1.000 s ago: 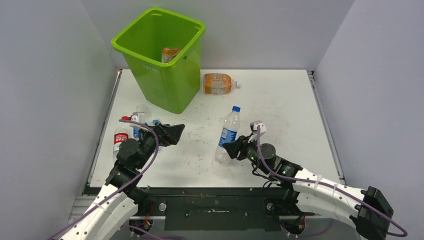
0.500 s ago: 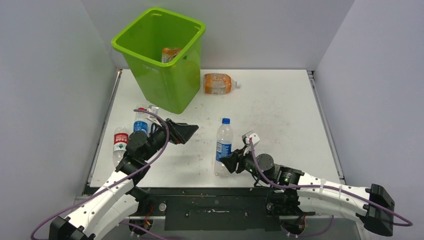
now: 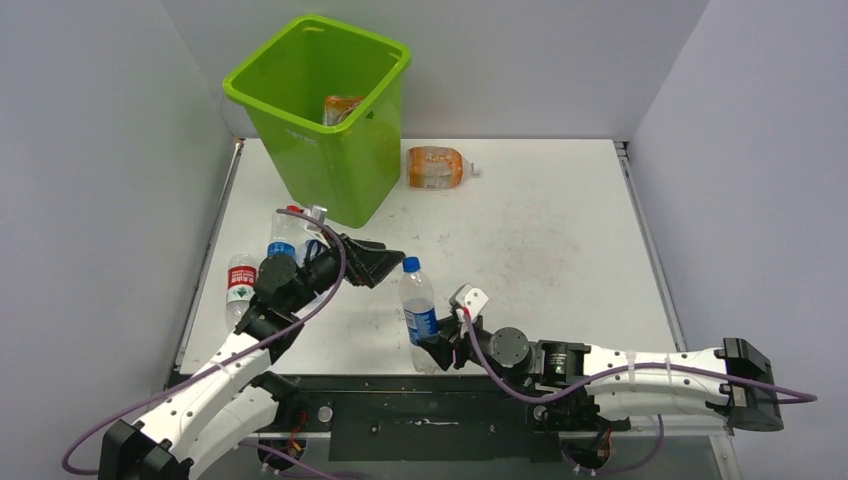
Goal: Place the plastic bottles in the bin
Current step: Pick up the plastic bottle at the center of the board, then place the plastic bottle in the trash bin.
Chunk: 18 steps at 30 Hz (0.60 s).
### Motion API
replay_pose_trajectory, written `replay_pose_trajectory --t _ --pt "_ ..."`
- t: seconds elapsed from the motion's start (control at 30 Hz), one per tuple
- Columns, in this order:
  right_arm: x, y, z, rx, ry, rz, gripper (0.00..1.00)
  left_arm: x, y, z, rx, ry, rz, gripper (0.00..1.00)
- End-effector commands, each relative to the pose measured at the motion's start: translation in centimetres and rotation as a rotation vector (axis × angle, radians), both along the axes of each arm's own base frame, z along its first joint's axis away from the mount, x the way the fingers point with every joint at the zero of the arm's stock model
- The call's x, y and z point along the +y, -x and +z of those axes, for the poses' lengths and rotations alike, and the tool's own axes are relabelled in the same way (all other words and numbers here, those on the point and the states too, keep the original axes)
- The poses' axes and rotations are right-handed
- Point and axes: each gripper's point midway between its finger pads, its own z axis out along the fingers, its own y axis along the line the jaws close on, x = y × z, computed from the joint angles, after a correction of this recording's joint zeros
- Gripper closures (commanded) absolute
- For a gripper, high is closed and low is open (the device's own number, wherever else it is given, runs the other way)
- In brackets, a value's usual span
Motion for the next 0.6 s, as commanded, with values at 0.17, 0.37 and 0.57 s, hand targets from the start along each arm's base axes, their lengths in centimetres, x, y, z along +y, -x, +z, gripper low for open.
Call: replay_pose_trajectory --t 0.17,0.37,0.57 --pt "1.3 -1.1 2.8 -0.093 -0.051 -0.04 0.79 -2.4 1.4 3.9 -0.073 0.044 -0.178 0.04" --pt "1.3 -1.4 2.9 -0.112 -0.029 -0.052 0.8 -3.1 2.3 3.4 -0.059 0.05 -0.248 0.09" --pt "1.9 -1.3 3.0 -0.122 -0.011 -0.039 0.8 -4.6 2.9 2.9 -0.038 0.03 -0.325 0.26"
